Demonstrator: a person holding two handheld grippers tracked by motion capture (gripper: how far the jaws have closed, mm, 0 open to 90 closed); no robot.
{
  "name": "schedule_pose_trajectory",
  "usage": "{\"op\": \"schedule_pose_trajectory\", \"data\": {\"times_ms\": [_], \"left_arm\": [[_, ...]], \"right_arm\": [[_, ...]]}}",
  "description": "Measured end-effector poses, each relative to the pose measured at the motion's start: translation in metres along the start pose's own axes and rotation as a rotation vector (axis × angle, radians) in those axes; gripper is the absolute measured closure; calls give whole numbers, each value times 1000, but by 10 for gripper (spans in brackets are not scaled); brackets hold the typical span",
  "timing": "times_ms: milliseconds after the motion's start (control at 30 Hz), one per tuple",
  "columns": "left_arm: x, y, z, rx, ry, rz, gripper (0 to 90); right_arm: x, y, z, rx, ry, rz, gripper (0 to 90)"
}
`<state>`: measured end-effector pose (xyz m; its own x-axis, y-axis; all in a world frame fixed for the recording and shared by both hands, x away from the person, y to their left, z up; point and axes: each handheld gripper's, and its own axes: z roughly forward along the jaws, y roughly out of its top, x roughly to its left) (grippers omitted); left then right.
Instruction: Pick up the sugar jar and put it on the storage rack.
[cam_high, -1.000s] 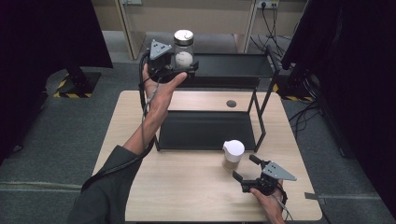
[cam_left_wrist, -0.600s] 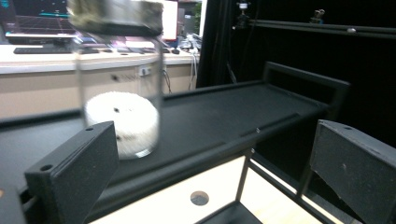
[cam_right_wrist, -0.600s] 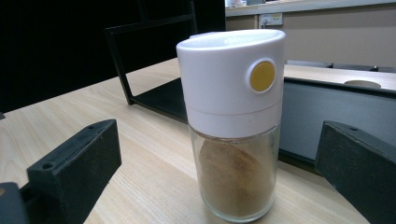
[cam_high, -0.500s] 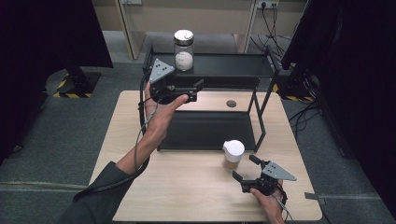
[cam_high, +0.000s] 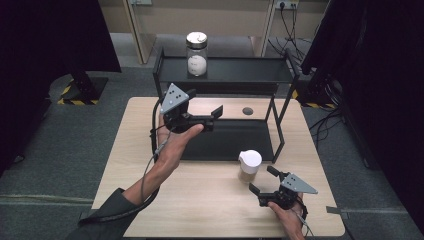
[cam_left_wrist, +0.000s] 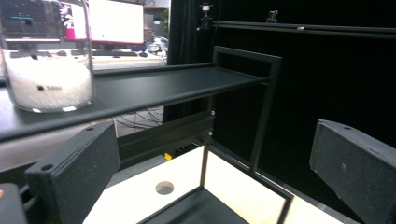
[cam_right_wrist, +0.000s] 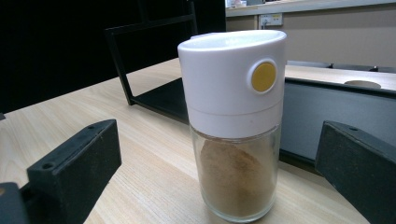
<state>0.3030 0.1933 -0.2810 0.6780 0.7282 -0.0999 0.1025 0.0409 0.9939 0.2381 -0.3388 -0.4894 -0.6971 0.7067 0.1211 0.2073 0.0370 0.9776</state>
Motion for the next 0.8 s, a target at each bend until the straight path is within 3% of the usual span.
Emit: {"op": "schedule_pose_trajectory", "data": {"times_ms": [433,800], "left_arm": [[0,-30,-15,-1,-44,14,7],[1,-57,-18,15,-74,1,7]], "right_arm": [[0,0,0,2,1,1,6],[0,0,0,1,1,-1,6]]}}
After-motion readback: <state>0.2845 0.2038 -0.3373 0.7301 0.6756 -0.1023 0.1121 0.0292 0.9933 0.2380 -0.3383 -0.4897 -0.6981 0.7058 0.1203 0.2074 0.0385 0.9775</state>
